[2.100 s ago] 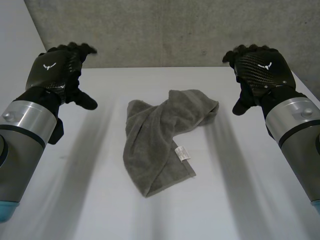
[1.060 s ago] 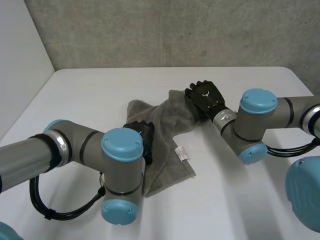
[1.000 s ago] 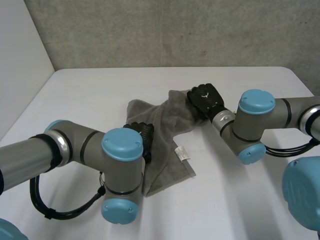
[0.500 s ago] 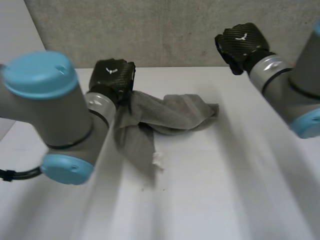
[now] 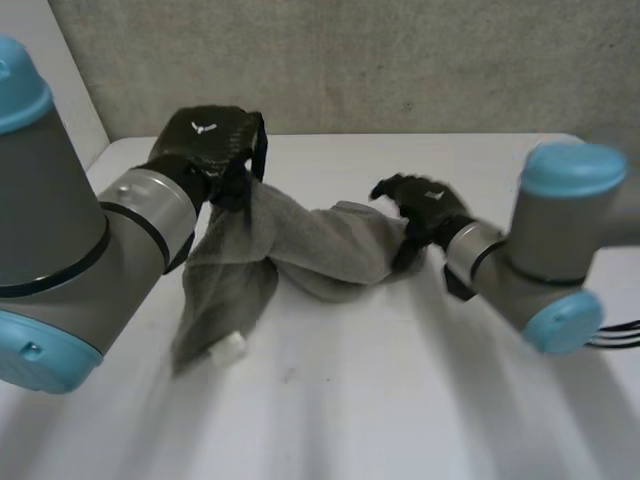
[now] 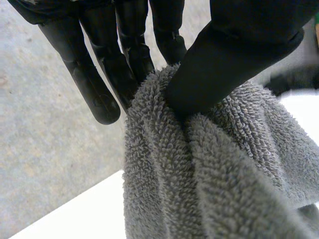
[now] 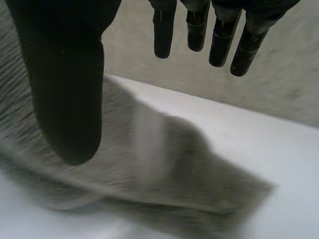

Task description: Fold the towel.

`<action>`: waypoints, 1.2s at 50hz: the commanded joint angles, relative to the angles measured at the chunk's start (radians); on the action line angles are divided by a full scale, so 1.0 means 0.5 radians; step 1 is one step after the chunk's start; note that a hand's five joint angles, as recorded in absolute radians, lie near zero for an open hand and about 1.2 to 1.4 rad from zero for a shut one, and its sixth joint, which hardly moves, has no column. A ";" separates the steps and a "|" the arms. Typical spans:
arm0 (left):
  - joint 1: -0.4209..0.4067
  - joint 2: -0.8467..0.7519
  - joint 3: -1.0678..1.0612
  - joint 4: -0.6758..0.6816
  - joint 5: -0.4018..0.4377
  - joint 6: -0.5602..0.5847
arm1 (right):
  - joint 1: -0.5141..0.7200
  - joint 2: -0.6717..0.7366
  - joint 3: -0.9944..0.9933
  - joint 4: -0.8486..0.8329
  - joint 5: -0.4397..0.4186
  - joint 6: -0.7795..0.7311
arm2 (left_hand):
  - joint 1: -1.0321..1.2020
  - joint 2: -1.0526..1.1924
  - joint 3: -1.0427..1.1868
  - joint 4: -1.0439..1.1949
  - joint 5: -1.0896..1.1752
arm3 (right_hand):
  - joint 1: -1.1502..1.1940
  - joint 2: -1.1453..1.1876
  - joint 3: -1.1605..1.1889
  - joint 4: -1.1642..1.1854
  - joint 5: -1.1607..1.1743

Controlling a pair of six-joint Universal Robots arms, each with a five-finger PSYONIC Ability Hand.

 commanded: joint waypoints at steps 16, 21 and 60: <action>0.045 0.037 -0.032 -0.010 -0.001 -0.072 | 0.164 0.128 -0.055 -0.523 0.267 -0.080 | 0.446 0.364 0.371 0.358 0.390 | 2.232 2.287 2.330 2.301 2.283; 0.097 -0.009 -0.044 -0.013 0.014 -0.056 | 0.057 -0.152 0.061 -0.498 0.304 -0.491 | 0.446 0.364 0.371 0.358 0.390 | 2.232 2.287 2.330 2.301 2.283; 0.100 -1.132 0.628 0.119 0.109 0.340 | 0.106 0.139 -0.236 0.135 0.470 -1.588 | 0.446 0.364 0.371 0.358 0.390 | 2.232 2.287 2.330 2.301 2.283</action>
